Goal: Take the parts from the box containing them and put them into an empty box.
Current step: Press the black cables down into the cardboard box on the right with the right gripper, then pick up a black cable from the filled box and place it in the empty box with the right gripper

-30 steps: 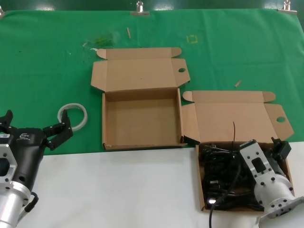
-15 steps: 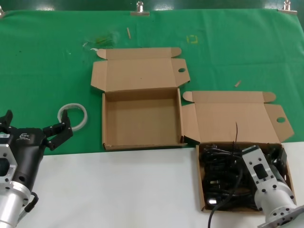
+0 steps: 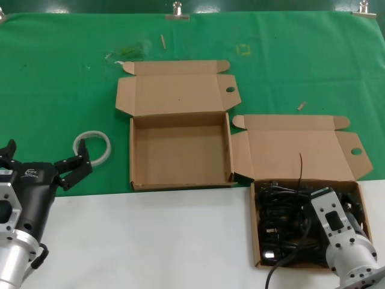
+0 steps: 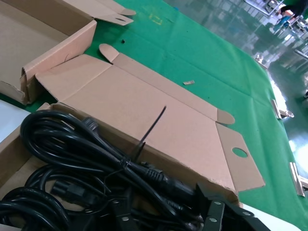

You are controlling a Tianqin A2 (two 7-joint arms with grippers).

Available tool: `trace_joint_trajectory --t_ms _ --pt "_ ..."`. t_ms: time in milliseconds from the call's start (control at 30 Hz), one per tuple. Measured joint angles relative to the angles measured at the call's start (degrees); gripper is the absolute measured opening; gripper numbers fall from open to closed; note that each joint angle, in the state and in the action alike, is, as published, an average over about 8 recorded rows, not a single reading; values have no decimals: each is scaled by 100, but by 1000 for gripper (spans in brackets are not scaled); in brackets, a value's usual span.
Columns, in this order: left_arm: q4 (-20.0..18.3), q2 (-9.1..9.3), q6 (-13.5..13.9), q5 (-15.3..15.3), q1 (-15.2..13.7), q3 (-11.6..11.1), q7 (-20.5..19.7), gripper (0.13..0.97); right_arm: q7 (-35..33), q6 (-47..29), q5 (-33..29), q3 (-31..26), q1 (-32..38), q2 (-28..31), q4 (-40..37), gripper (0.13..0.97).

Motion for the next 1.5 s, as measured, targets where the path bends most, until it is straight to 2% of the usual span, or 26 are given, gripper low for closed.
trace_joint_trajectory --t_ms 233,533,833,1500 --pt "0 0 0 0 0 0 0 965 2 56 0 17 -66 0 92 413" --pt "0 0 0 0 0 0 0 965 -63 208 0 54 -142 0 286 276" --pt "0 0 0 0 0 0 0 965 -274 529 0 94 -188 0 661 219" --pt "0 0 0 0 0 0 0 965 -491 1254 0 -258 -41 0 1715 218"
